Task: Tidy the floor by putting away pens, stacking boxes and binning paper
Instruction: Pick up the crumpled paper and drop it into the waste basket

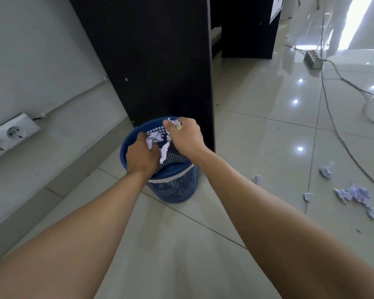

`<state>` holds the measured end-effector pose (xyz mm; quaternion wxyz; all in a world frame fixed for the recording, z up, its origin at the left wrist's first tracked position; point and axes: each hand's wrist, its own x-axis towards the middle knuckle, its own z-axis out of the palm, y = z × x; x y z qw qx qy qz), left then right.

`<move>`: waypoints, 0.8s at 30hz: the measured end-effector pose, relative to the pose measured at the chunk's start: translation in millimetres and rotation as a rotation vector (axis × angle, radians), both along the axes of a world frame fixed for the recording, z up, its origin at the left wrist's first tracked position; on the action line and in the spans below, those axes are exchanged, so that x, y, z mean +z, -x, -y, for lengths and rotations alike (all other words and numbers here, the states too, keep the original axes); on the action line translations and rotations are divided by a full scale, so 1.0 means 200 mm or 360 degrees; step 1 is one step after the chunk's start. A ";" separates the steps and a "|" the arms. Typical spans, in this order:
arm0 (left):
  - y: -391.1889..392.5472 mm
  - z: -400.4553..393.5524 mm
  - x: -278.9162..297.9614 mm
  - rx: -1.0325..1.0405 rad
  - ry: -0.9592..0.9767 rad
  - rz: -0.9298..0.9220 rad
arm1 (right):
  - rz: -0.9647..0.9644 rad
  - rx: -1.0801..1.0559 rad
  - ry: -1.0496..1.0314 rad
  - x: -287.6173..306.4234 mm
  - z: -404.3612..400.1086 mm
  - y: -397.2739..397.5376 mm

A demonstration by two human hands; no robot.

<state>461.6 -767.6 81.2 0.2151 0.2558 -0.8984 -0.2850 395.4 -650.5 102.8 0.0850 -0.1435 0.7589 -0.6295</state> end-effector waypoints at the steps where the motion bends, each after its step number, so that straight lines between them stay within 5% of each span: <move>1: 0.00 0.03 -0.02 -0.0018 0.0006 0.0047 | -0.0158 -0.0004 -0.0079 -0.01 0.04 -0.01; 4: 0.01 0.05 -0.06 0.0018 0.0001 0.0117 | -0.0483 0.0027 -0.0367 -0.08 0.09 -0.04; 11: 0.04 0.07 -0.07 0.0120 0.0012 0.0107 | -0.0591 -0.0061 -0.0941 -0.18 0.14 0.04; 24: 0.03 0.01 -0.03 -0.0117 0.0762 -0.0306 | -0.0826 -0.0373 -0.0237 -0.11 -0.01 0.04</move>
